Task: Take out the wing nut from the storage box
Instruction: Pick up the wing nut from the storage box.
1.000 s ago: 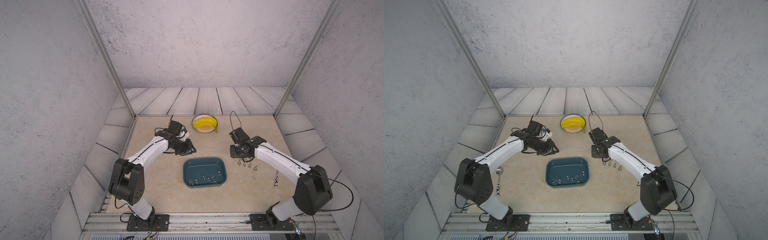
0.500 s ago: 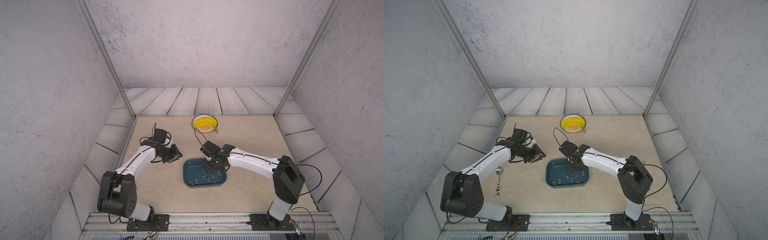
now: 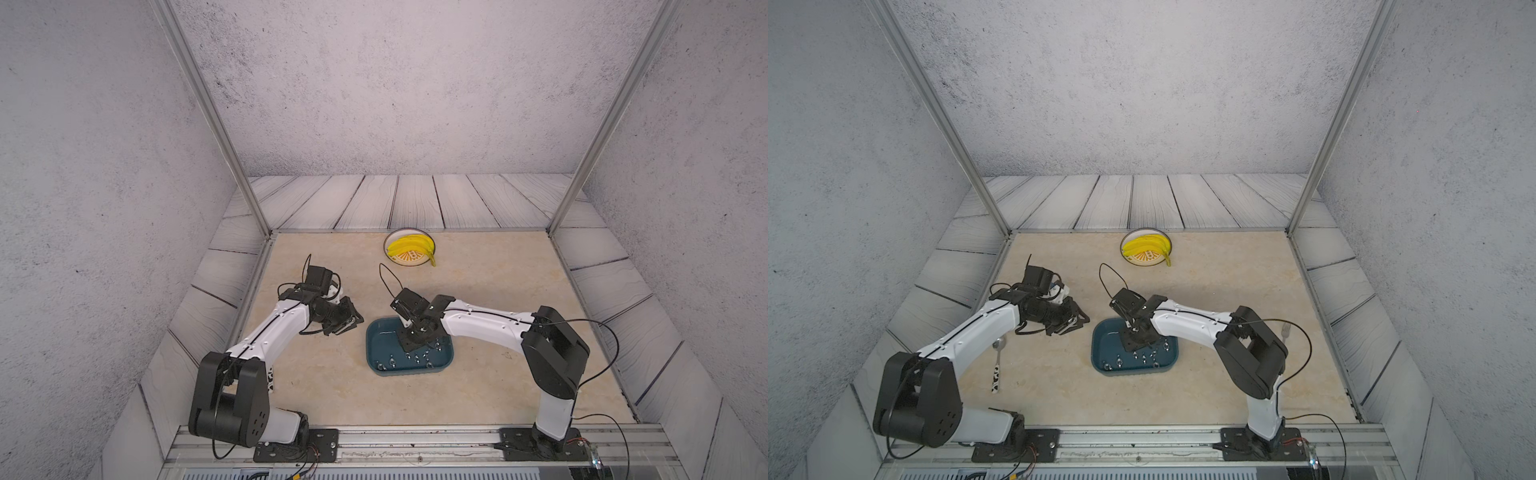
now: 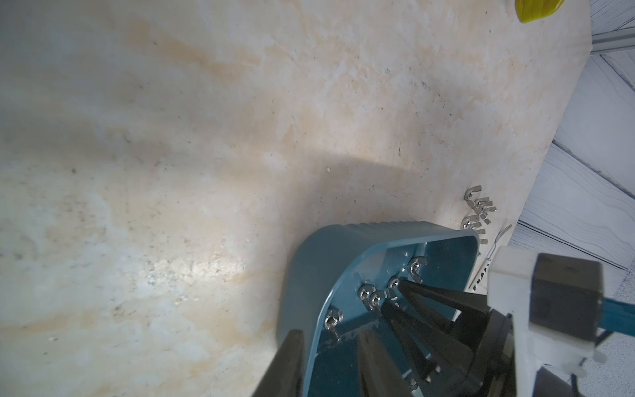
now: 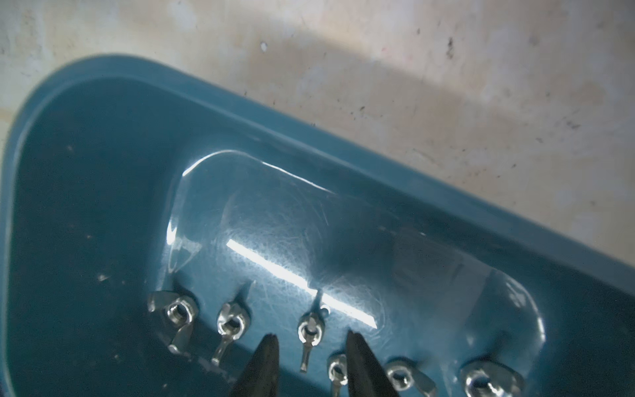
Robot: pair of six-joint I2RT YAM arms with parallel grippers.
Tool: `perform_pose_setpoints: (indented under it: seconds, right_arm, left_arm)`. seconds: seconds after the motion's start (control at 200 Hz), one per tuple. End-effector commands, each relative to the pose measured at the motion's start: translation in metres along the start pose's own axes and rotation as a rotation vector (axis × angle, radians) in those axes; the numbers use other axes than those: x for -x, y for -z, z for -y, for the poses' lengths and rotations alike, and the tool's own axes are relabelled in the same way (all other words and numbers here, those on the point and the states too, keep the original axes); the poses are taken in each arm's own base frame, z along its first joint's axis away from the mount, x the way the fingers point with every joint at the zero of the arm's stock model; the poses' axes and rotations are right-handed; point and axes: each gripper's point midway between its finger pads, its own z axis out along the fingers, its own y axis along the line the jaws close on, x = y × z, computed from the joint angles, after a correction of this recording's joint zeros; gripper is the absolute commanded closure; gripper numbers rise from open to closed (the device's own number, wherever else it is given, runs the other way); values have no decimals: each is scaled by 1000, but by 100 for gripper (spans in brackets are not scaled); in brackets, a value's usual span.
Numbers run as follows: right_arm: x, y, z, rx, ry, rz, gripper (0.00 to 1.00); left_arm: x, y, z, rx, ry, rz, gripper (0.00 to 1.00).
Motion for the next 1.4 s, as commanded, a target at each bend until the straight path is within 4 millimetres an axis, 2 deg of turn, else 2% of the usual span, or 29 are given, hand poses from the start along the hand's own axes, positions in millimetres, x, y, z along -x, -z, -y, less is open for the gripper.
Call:
perform_pose_setpoints:
  seconds: [0.0,0.24,0.666,0.786,0.961,1.266,1.396]
  right_arm:
    - [-8,-9,-3,-5,-16,-35,62]
    - [-18,-19,1,-21,-19,-56,62]
    - [-8,-32,0,-43,-36,-61,64]
    - [-7,-34,-1,-46,-31,-72,68]
    - [-13,-36,3,-66,-23,-96,80]
    - [-18,-36,12,-107,1,-111,75]
    - [-19,-36,14,-117,10,-119,82]
  left_arm:
    - [-4,1,-3,3,9,9,67]
    - [-7,-1,-8,7,23,12,67]
    - [-2,-3,-5,3,22,12,67]
    - [0,-4,-3,1,18,11,67]
    - [1,-4,-2,0,9,8,67]
    - [-1,-9,-6,-3,16,-2,67]
    - [0,-10,-5,-3,16,-5,67]
